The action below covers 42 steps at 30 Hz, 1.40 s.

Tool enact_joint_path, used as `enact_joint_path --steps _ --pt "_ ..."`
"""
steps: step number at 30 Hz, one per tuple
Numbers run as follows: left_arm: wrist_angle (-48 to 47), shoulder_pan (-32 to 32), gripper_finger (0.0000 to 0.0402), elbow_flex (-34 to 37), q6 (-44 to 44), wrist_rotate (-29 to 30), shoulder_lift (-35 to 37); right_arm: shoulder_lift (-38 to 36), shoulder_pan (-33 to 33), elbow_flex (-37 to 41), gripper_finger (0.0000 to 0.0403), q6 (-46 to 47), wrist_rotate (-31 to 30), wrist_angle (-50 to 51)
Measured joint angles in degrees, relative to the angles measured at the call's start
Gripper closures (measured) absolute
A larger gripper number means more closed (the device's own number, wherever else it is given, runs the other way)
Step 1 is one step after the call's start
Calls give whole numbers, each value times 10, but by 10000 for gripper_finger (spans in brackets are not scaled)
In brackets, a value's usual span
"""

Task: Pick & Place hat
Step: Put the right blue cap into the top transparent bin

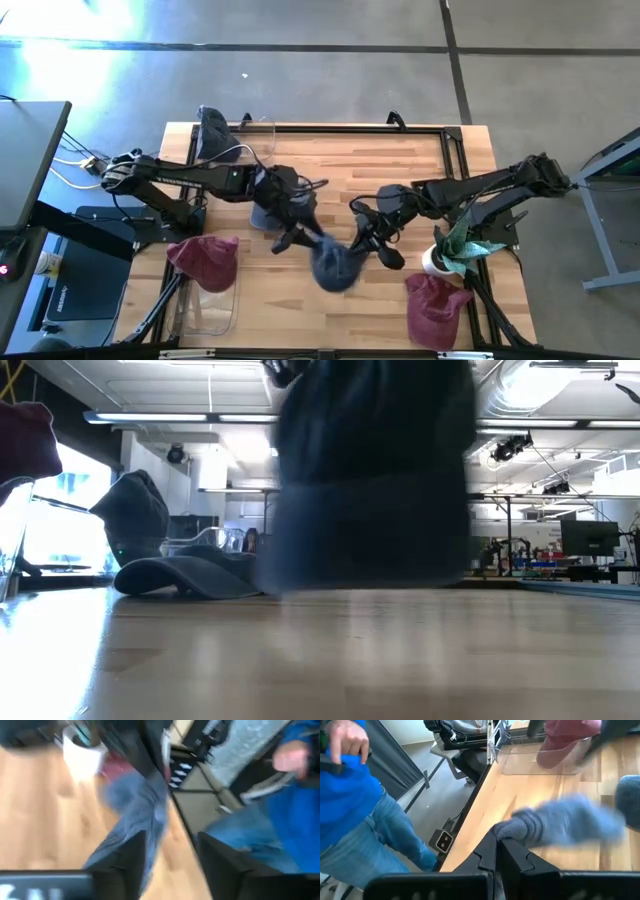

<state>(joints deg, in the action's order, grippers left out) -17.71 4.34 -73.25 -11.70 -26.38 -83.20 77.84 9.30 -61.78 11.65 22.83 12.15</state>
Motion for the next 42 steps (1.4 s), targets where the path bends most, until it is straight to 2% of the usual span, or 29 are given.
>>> enact_joint_path --steps 3,5,10,13,17,21,25,29,37,42 --pt "32 4 171 0 48 43 0 5 -11 0 400 -8 0 0" --pt "46 19 147 0 88 74 0 10 -18 0 401 -15 -2 0" --pt "40 45 134 0 166 185 -35 12 -32 0 401 -18 13 -6" --pt "48 43 134 0 164 212 -53 12 -33 0 402 -18 37 -19" --pt "58 43 133 0 160 217 -68 12 -33 0 402 -17 48 -30" --pt "88 43 133 0 160 166 -78 12 -33 0 402 -12 50 -35" --pt "90 43 137 0 158 143 -78 12 -33 0 402 -12 48 -35" --pt "92 43 173 0 162 127 -78 12 -33 0 402 -11 48 -35" --pt "92 43 290 0 160 100 -78 12 -33 0 402 0 55 -35" --pt "92 42 369 0 160 44 -78 12 -33 0 402 1 56 -35"
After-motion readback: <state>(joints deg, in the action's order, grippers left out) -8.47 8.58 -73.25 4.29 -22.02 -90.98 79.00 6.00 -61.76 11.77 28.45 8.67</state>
